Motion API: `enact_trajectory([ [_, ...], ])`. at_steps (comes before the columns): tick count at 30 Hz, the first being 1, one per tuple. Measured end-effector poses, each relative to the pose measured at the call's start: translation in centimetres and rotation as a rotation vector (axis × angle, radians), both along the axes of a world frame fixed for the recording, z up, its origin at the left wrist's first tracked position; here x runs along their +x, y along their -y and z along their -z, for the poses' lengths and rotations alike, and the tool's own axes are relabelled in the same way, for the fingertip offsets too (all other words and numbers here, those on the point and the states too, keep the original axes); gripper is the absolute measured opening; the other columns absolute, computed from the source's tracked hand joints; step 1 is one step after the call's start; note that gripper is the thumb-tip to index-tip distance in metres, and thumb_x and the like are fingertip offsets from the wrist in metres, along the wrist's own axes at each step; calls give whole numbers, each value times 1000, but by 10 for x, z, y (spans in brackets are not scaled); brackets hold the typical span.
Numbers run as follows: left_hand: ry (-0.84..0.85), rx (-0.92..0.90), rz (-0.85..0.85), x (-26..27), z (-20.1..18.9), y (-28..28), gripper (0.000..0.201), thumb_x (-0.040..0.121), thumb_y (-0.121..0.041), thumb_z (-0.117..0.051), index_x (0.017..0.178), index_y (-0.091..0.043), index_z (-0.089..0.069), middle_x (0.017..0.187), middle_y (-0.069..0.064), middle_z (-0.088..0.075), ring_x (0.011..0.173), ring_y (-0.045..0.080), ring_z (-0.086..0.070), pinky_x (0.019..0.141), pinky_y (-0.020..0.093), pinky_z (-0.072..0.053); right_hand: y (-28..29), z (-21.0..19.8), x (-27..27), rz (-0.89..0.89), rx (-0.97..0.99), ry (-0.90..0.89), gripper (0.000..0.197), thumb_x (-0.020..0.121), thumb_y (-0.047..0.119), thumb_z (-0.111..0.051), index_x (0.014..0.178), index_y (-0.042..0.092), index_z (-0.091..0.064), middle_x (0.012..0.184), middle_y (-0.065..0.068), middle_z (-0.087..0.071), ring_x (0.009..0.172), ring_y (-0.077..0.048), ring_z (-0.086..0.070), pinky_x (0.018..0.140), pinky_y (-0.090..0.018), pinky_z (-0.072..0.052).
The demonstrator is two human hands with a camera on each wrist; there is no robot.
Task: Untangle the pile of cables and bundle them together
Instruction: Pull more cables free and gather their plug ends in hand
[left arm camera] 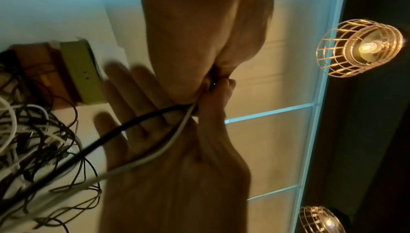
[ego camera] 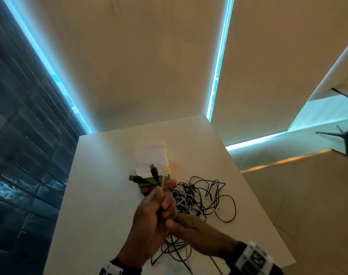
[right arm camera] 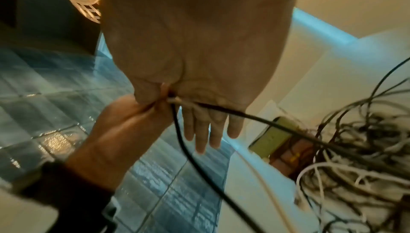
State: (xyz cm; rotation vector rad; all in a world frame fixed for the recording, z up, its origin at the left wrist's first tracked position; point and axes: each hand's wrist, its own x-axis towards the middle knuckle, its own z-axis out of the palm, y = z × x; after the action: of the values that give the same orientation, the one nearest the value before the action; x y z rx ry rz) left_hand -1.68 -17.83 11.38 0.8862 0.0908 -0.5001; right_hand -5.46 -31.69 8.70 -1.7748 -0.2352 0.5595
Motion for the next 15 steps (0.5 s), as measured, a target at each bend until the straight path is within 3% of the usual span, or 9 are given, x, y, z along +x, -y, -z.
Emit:
enact_trajectory([
  [1,-8,-3,-6,0,0,1,36,96,-24,-40,114,3,-56,61,2,-36,51,11,-29,48,24,-29,-9,5,3,3,87,-42,47,95,53,-45,112,13,-63,112,-9,-65,106,-21,-62,96,-37,-50],
  [3,-28,-32,-57,2,2,-5,28,99,-23,-39,100,-1,-55,60,1,-36,48,10,-30,44,22,-31,-12,11,3,-25,179,-118,51,93,54,-51,97,5,-64,82,-9,-62,72,-21,-60,70,-31,-52],
  [4,-42,-48,-96,5,6,-11,26,101,-23,-37,93,-4,-54,59,0,-35,46,9,-29,42,21,-31,-9,12,1,-47,197,-154,45,94,52,-50,90,11,-65,70,-2,-55,58,-15,-50,56,-25,-45],
  [6,-86,-49,-205,14,15,-28,29,103,-23,-33,83,-10,-50,56,-3,-34,43,8,-27,40,20,-29,4,21,-6,-66,207,-196,38,98,49,-45,78,22,-62,60,8,-44,46,-9,-33,43,-20,-29],
  [10,-161,-10,-392,34,33,-72,25,99,-19,-36,76,-17,-45,48,-8,-31,38,4,-20,35,19,-21,60,54,-24,57,155,-347,50,91,64,-45,65,22,-51,56,2,-32,45,-14,-19,42,-29,-15],
  [13,-169,54,-442,42,43,-101,8,80,-20,-47,74,-18,-42,45,-10,-31,48,8,-7,33,19,-16,107,77,-54,187,-33,-423,58,77,74,-58,55,20,-46,47,2,-33,41,-13,-23,43,-29,-15],
  [15,-196,84,-446,40,54,-110,8,80,-21,-47,74,-18,-42,44,-9,-30,48,8,-7,33,19,-15,130,87,-73,252,-143,-423,63,69,78,-62,50,21,-44,44,3,-32,40,-11,-27,44,-26,-19],
])
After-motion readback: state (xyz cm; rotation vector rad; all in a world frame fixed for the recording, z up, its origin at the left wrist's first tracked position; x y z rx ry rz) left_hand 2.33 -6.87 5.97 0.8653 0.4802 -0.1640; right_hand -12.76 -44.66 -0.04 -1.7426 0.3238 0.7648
